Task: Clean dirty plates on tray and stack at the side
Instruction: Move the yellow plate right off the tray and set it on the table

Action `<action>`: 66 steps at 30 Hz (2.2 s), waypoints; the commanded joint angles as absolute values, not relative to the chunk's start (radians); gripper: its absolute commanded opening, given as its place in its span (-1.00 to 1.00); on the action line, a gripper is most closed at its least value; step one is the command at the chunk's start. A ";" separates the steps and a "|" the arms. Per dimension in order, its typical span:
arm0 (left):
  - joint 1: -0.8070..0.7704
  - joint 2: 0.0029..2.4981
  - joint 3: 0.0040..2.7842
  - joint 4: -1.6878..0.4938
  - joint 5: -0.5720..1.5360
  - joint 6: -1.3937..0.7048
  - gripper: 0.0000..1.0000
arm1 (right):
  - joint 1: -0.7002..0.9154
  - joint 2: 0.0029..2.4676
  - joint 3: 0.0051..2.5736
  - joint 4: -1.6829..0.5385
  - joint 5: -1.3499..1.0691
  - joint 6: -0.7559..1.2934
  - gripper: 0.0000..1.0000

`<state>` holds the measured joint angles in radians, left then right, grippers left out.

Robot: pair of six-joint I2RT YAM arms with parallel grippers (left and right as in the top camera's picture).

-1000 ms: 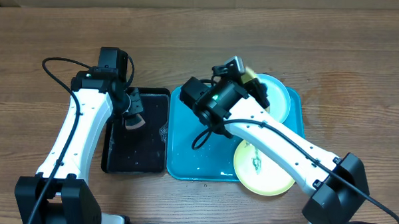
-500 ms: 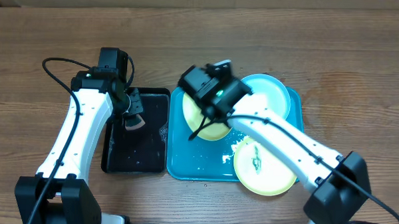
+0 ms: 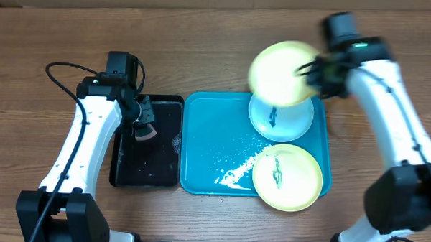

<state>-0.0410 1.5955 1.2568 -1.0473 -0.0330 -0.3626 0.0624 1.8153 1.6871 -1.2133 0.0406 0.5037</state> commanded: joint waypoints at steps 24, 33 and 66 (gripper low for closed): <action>-0.039 1.595 1.258 -1.059 -0.025 -0.344 -0.92 | -0.663 1.821 1.392 -1.036 -0.055 0.475 -0.92; -0.039 1.595 1.258 -1.061 -0.025 -0.344 -0.92 | -0.670 1.902 1.321 -0.987 -0.042 0.499 -0.92; -0.039 1.595 1.258 -1.031 -0.023 -0.336 -0.92 | -0.141 1.646 1.503 -1.426 -0.219 0.149 0.99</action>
